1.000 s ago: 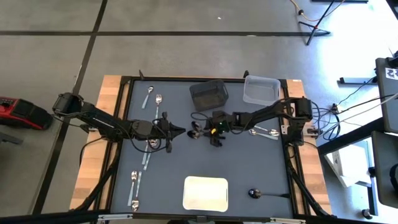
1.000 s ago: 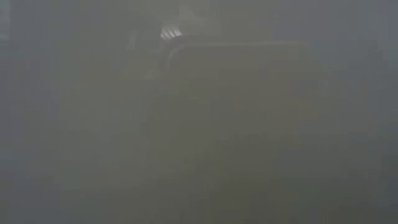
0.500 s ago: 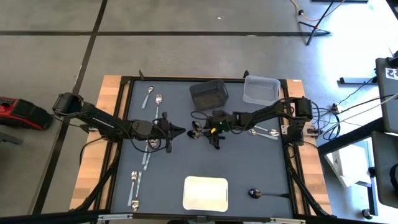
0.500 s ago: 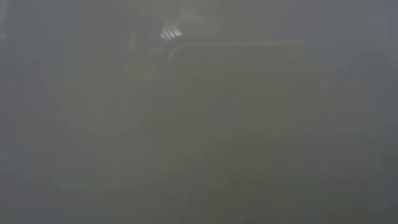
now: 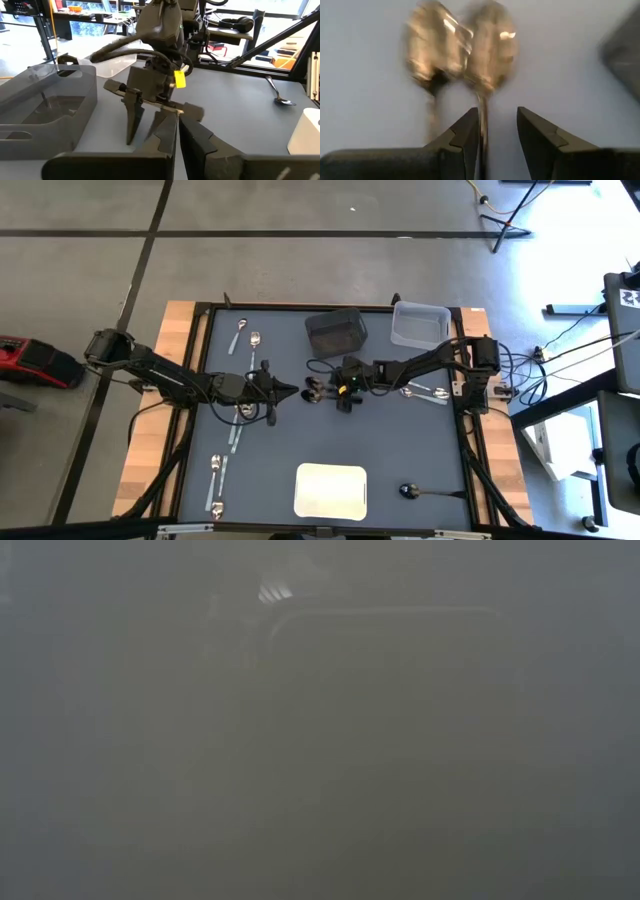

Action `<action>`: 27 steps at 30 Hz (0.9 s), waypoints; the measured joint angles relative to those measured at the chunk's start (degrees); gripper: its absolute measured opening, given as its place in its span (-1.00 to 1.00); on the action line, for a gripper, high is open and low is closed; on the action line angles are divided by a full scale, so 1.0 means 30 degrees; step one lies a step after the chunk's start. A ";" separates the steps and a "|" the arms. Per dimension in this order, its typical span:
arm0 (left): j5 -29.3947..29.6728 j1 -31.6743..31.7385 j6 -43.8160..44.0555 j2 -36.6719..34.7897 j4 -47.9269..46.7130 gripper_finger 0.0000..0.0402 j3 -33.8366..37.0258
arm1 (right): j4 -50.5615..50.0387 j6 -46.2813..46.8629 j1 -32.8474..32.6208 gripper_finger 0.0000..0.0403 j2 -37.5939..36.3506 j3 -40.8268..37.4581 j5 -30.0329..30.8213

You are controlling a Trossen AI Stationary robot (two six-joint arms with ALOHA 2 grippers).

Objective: Sort silverware by color (type)
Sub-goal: Put the black spoon into the black bin

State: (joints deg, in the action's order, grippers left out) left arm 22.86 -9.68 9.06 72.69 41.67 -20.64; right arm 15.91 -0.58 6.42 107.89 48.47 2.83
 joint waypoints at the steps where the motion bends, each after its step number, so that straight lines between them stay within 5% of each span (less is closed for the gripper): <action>1: -0.0001 -0.0003 -0.0001 0.0003 0.0007 -0.92 0.0000 | -0.0077 -0.0332 0.0000 -0.37 0.0004 -0.0014 0.0444; 4: 0.0004 0.0002 -0.0001 0.0001 0.0000 -0.92 0.0000 | -0.0266 -0.0632 0.0125 -0.37 0.0004 0.0010 0.1165; 16: 0.0011 0.0004 -0.0015 0.0000 0.0000 -0.92 0.0000 | -0.1178 -0.2286 0.2175 -0.37 -0.0033 0.0051 -0.5201; 20: 0.0011 0.0004 -0.0015 0.0007 0.0007 -0.92 0.0000 | -0.1341 -0.3240 0.2295 -0.39 -0.0033 0.0044 -0.5665; 27: 0.0010 0.0004 -0.0020 0.0000 0.0007 -0.92 0.0000 | -0.1672 -0.4589 0.2251 -0.85 -0.0055 0.0034 -0.5963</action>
State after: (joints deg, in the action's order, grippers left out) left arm 22.89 -9.67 9.00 72.69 41.69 -20.64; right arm 10.90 -14.35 13.17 107.72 48.57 -15.06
